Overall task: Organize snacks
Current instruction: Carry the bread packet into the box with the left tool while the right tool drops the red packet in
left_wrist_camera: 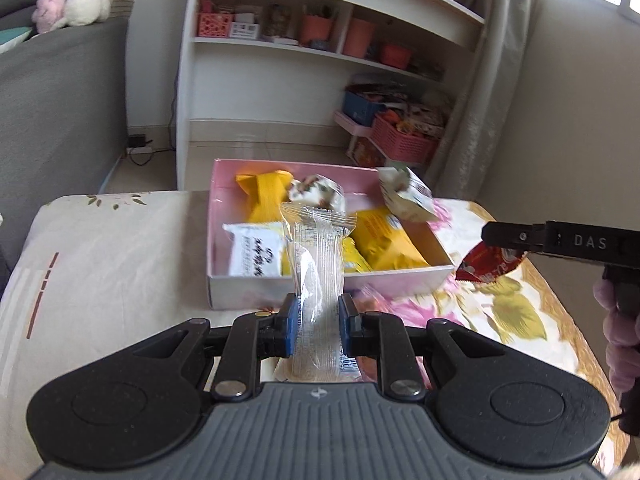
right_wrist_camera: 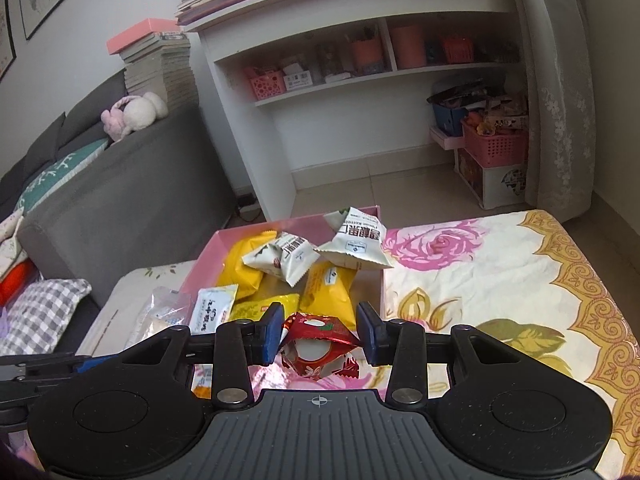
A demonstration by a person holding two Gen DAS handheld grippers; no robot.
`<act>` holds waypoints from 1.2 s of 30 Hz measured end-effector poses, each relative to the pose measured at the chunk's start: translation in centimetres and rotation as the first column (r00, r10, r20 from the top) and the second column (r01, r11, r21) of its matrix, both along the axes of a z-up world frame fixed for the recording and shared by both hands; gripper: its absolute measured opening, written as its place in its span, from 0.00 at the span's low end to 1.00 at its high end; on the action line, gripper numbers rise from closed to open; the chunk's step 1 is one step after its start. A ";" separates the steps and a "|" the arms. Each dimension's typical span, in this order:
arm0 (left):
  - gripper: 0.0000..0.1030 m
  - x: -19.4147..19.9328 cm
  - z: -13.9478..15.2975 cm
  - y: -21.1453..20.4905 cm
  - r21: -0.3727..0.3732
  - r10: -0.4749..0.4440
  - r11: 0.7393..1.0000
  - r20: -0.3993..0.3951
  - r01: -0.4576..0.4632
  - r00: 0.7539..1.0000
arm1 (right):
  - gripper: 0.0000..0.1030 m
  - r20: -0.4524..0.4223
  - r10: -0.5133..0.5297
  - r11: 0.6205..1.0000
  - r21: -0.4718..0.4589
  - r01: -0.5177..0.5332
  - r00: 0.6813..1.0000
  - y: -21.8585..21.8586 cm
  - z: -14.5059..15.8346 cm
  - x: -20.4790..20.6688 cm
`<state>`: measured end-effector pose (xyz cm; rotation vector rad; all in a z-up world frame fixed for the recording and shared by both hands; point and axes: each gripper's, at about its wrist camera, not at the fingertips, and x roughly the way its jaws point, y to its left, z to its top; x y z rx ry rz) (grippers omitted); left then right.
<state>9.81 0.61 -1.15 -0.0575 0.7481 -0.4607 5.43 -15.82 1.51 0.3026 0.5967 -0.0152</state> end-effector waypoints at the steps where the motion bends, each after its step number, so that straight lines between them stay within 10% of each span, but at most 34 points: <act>1: 0.18 0.4 0.0 0.0 0.001 0.012 1.000 0.001 -0.012 1.000 | 0.37 0.001 -0.003 1.000 0.007 0.003 1.000 0.0 0.0 0.4; 36: 0.19 10.1 -3.0 -1.8 0.087 0.130 0.987 0.027 -0.132 0.991 | 0.38 0.013 0.047 0.999 -0.014 -0.047 0.999 5.2 -3.0 10.5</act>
